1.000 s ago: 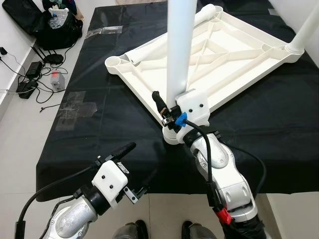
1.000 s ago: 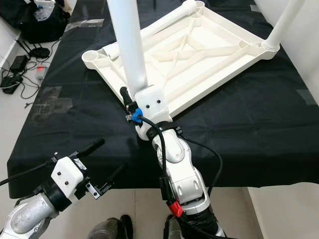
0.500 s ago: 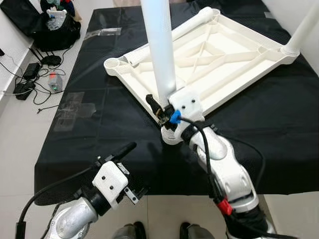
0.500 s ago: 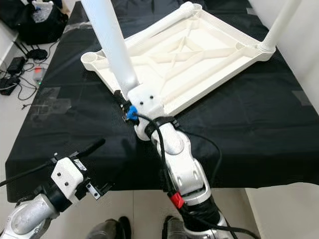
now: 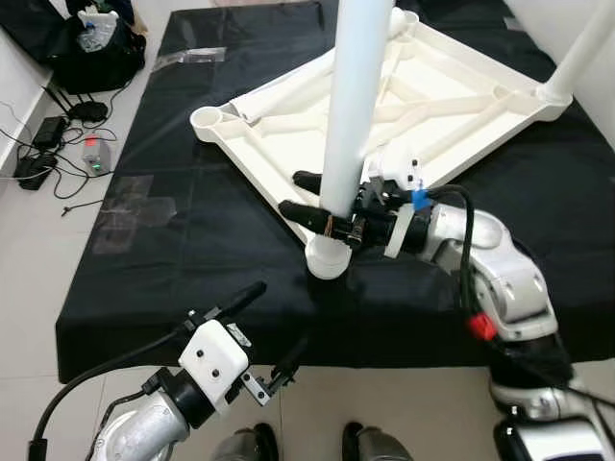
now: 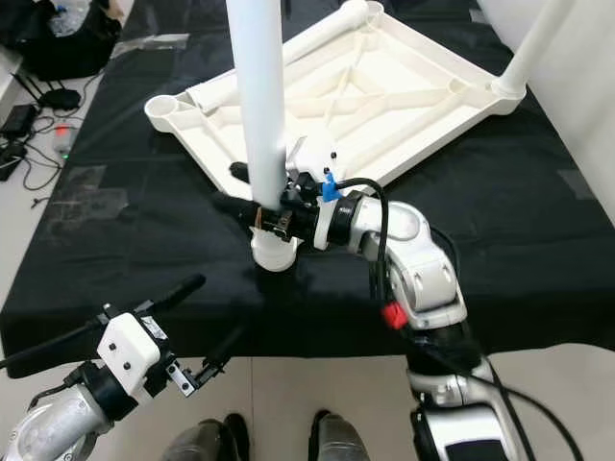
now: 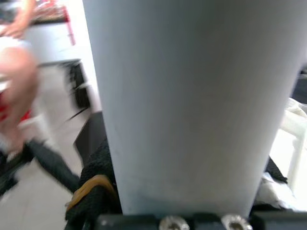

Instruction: Building children table

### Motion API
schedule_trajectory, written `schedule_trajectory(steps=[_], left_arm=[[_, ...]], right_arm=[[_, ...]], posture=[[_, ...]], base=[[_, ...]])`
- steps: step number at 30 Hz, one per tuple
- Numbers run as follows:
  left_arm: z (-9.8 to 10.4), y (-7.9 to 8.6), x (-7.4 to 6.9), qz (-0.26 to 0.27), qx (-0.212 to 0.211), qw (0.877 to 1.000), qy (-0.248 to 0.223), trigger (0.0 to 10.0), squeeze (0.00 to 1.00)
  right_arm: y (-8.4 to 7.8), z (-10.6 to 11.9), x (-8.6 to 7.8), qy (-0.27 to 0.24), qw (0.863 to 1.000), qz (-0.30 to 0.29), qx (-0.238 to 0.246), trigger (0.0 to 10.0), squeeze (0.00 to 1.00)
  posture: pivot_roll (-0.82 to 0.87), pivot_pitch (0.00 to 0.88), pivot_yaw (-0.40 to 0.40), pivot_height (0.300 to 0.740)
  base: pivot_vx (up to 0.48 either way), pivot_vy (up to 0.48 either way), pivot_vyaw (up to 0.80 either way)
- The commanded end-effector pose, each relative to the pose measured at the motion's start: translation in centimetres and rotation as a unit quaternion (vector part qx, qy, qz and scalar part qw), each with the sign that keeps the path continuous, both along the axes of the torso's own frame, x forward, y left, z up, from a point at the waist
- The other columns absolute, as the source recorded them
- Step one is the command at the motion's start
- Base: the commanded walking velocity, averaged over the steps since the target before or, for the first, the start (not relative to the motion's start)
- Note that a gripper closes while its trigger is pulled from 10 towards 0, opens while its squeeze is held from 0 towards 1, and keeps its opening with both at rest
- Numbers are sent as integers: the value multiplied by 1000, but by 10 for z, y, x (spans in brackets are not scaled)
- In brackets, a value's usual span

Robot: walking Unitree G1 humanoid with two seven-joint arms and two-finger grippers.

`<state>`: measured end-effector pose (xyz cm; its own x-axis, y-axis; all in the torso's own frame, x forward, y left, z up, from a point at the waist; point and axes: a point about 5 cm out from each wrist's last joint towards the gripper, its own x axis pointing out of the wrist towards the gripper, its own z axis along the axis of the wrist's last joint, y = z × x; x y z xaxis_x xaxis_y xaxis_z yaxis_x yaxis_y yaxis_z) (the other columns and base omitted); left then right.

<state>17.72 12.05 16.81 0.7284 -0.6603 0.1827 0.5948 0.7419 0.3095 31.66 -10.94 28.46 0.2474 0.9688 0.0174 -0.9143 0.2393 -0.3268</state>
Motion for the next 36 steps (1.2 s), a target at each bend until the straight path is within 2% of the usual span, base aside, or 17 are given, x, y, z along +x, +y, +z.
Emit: schedule_trajectory(steps=[1, 3, 8, 9, 11, 14, 21, 27, 36], left_arm=[[-3, -2, -7, -12, 1, 1000, 17, 10000, 0], [-2, -2, -9, -15, 0, 1000, 18, 10000, 0], [3, -1, -19, -19, -2, 1000, 20, 10000, 0], [4, -1, -21, -21, -2, 1000, 21, 10000, 0], [4, -1, -21, -21, -2, 1000, 21, 10000, 0], [6, -1, -25, -24, -3, 999, 24, 10000, 0], [9, -2, -27, -28, -4, 999, 27, 10000, 0], [10, -3, -28, -29, -4, 999, 28, 10000, 0], [11, -3, -27, -27, -3, 999, 26, 10000, 0]], right_arm=[[-5, 13, -1, -29, 999, 34, 9, 10000, 0], [-8, 21, 2, -37, 998, 48, 3, 10000, 0], [5, 31, 13, -57, 992, 108, -17, 10000, 0], [8, 30, 14, -50, 989, 136, -24, 10000, 0], [8, 30, 14, -50, 989, 136, -24, 10000, 0], [12, 23, 15, -12, 978, 204, -36, 10000, 0], [20, 12, 18, 10, 968, 246, -56, 10000, 0], [25, 13, 21, 0, 965, 251, -74, 10000, 0], [9, 21, 31, -11, 973, 214, -84, 10000, 0]], posture=[[57, 312, 13, 740], [57, 312, 13, 740], [92, 351, 21, 740], [98, 361, 24, 740], [98, 361, 24, 740], [101, 374, 25, 740], [106, 384, 20, 740], [107, 381, 15, 740], [104, 385, 18, 740]], base=[[0, 0, 0], [0, 0, 0], [0, 0, 0], [0, 0, 0], [0, 0, 0], [0, 0, 0], [0, 0, 0], [0, 0, 0], [0, 0, 0]])
